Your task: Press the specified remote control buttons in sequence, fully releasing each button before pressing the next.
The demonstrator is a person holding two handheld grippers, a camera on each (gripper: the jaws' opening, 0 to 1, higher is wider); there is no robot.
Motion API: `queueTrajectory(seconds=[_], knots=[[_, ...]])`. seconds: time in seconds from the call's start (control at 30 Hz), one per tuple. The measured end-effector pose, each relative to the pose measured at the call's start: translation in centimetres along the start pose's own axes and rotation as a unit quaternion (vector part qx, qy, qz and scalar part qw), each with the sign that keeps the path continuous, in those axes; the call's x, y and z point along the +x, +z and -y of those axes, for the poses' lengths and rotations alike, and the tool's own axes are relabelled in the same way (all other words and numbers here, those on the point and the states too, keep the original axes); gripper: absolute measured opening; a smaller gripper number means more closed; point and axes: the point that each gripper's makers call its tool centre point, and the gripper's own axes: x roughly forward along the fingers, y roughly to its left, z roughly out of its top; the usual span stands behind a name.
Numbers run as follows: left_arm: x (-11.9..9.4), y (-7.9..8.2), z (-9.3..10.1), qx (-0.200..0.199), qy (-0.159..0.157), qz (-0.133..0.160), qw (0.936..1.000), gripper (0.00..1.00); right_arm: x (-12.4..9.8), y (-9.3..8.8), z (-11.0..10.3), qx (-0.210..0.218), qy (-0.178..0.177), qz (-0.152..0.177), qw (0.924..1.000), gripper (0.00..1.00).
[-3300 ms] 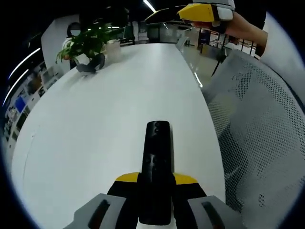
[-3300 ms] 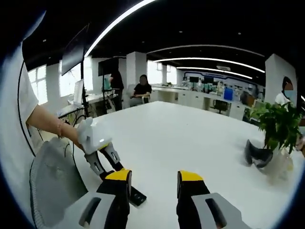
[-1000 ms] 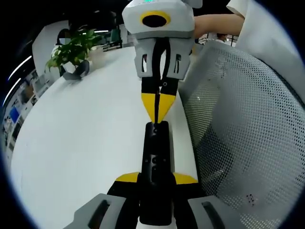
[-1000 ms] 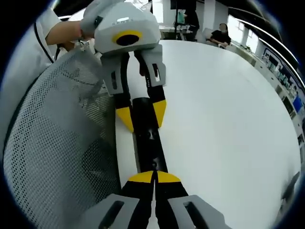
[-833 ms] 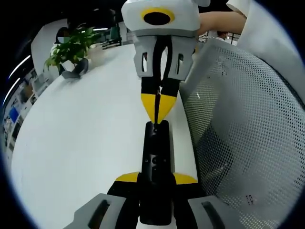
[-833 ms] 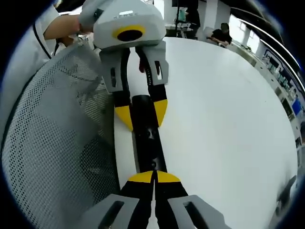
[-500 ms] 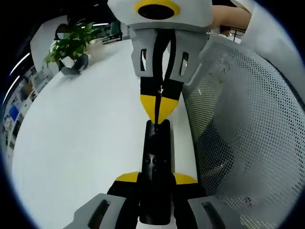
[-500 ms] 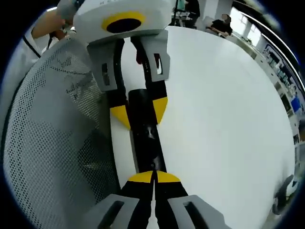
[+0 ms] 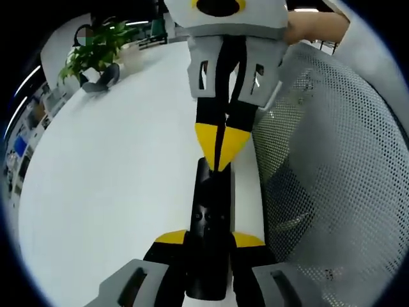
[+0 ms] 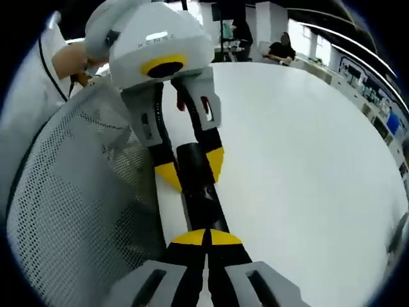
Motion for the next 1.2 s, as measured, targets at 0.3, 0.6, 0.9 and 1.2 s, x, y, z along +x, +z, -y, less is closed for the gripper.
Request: queueTrajectory(seconds=[0.3,0.6,0.9,1.2], knots=[[0.0,0.0,0.0,0.001,0.0,-0.001,1.0,0.25,0.0,-0.3,0.4,-0.035,-0.003,-0.035,0.9988,0.0],[0.0,-0.1,0.0,0.002,-0.001,0.01,0.9999,0.25,0.2,-0.2,0.2,-0.067,0.01,-0.056,0.9961,0.0],[0.0,0.0,0.1,-0.004,-0.001,0.011,0.9999,0.25,0.0,0.0,0.3,0.008,0.009,-0.004,0.9999,0.0],[0.0,0.0,0.0,-0.01,0.002,0.018,0.9998,0.25,0.4,1.1,0.4,-0.021,0.006,0.005,0.9997,0.0]])
